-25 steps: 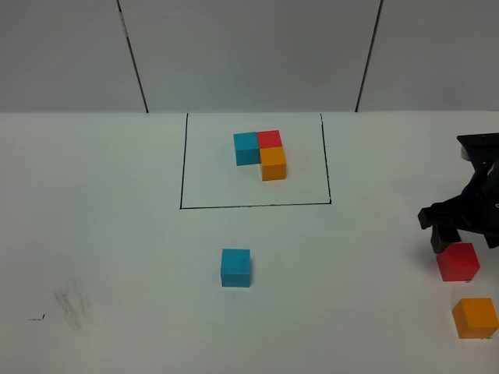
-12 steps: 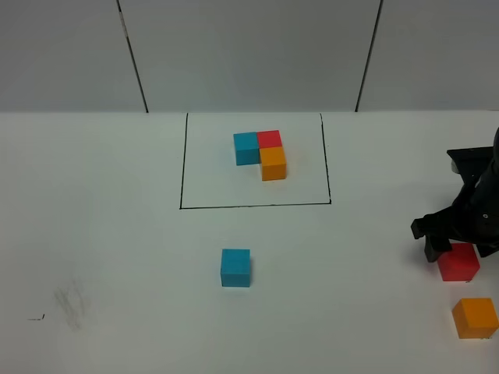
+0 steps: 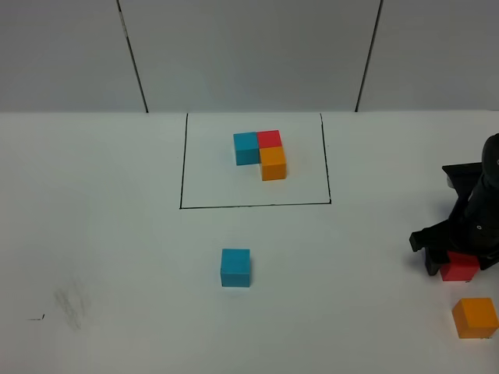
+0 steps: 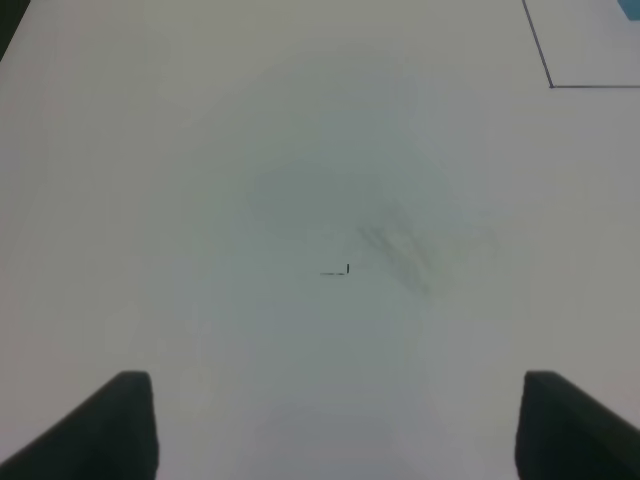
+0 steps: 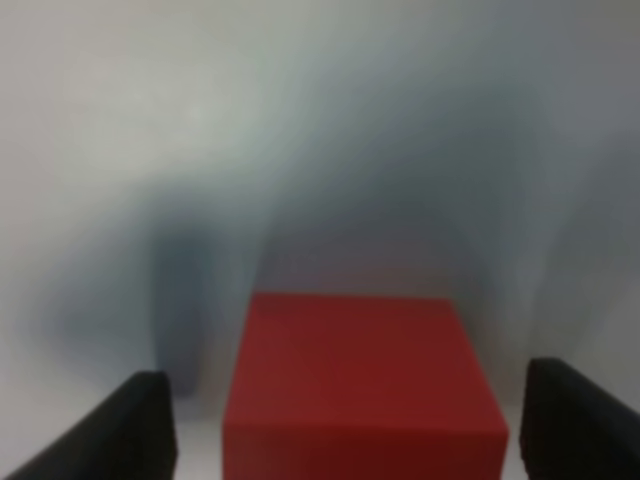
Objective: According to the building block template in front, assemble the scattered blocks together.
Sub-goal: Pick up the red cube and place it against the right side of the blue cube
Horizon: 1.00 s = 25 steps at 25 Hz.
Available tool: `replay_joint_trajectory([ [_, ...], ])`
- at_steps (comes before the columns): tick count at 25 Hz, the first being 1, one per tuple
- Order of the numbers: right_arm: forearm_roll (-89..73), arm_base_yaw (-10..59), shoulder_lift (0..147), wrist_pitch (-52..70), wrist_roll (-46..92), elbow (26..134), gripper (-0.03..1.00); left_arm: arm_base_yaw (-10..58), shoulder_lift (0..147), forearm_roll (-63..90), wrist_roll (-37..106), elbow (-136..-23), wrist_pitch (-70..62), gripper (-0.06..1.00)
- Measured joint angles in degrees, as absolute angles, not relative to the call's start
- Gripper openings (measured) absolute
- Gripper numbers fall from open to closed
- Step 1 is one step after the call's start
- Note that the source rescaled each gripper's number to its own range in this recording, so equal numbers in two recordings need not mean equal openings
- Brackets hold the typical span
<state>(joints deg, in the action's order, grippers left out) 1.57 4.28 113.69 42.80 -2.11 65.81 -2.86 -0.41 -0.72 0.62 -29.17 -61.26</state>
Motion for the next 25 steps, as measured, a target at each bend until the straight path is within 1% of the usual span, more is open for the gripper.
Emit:
replay_joint_trajectory([
  [6, 1.8, 4.3, 113.7, 42.2, -2.2, 65.8, 0.62, -2.9, -0.4, -0.7, 0.6, -29.2, -61.3, 0.84],
  [9, 1.8, 4.3, 113.7, 42.1, -2.2, 65.8, 0.56, -2.9, -0.4, -0.7, 0.6, -29.2, -61.3, 0.84],
  [13, 1.8, 4.3, 113.7, 42.1, -2.6, 65.8, 0.35, -2.9, -0.4, -0.7, 0.6, -29.2, -61.3, 0.84],
  [18, 1.8, 4.3, 113.7, 42.1, -2.7, 65.8, 0.01, -2.9, -0.4, -0.7, 0.6, -29.2, -61.3, 0.84],
  [19, 1.8, 4.3, 113.7, 42.1, -2.7, 65.8, 0.00, -2.9, -0.4, -0.7, 0.6, -29.2, -61.3, 0.84],
  [25, 1.8, 4.3, 113.7, 42.1, -2.7, 65.8, 0.00, -2.9, -0.4, -0.7, 0.6, -29.2, -61.3, 0.84],
])
